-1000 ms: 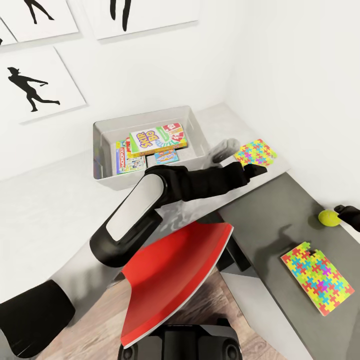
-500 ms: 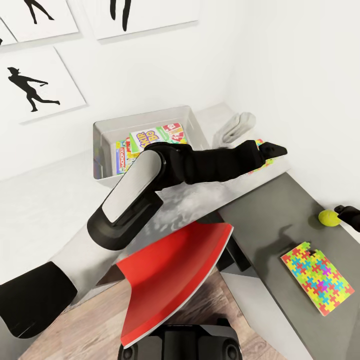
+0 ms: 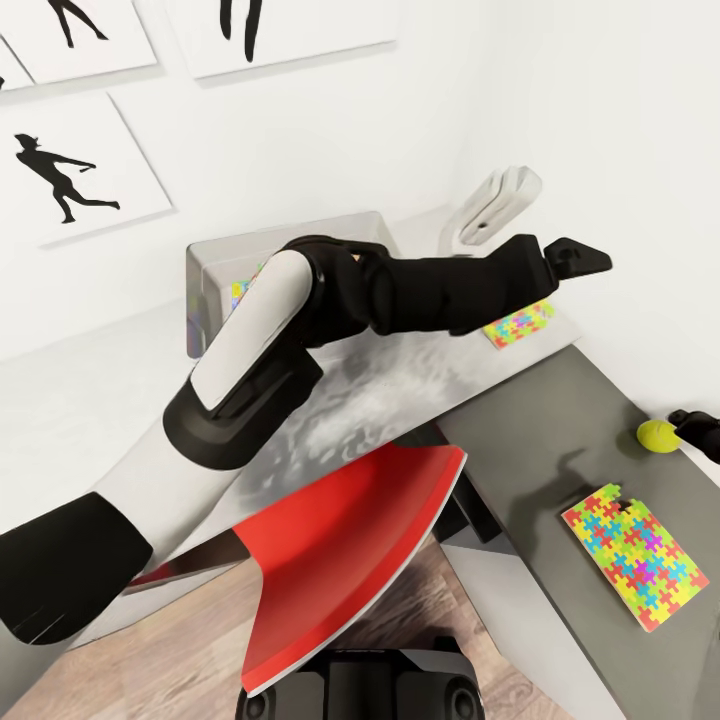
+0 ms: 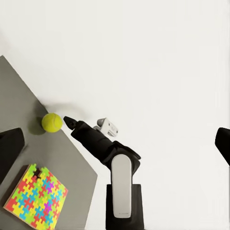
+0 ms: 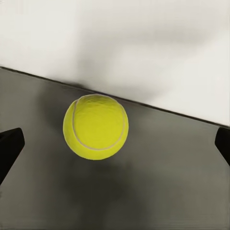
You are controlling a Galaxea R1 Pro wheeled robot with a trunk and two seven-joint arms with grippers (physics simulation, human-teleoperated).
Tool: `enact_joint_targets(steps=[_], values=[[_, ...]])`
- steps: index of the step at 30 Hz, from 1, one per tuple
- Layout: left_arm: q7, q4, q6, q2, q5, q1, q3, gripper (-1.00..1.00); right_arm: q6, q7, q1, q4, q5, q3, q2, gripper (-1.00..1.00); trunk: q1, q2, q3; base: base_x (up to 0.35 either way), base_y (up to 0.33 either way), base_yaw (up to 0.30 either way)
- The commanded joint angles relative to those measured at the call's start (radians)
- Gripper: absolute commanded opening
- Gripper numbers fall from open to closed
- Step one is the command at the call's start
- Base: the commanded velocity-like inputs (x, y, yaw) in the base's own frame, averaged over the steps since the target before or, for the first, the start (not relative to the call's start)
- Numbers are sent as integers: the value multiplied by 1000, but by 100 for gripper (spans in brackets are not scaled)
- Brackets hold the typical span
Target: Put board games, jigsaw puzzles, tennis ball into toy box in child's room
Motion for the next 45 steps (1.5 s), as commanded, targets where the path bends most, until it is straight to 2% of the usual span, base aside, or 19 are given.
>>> enact_joint_targets(steps=[1,11,31,45], values=[[10,0,0,0,12,-5,1,100,3,-9,-1,-1,-10,3,0,100,1,-2,-2,0,0,0],[18,0,-1,0,26,-17,1,100,2,-10,-16,6,-11,21,1,100,1,-2,-12,0,0,0],[22,0,-1,0,31,-18,-1,100,0,-10,-45,44,-10,27,-2,100,1,-2,-40,0,0,0],[22,0,-1,0,32,-17,-2,100,1,-11,-62,46,-8,29,-5,100,1,-2,-45,0,0,0]])
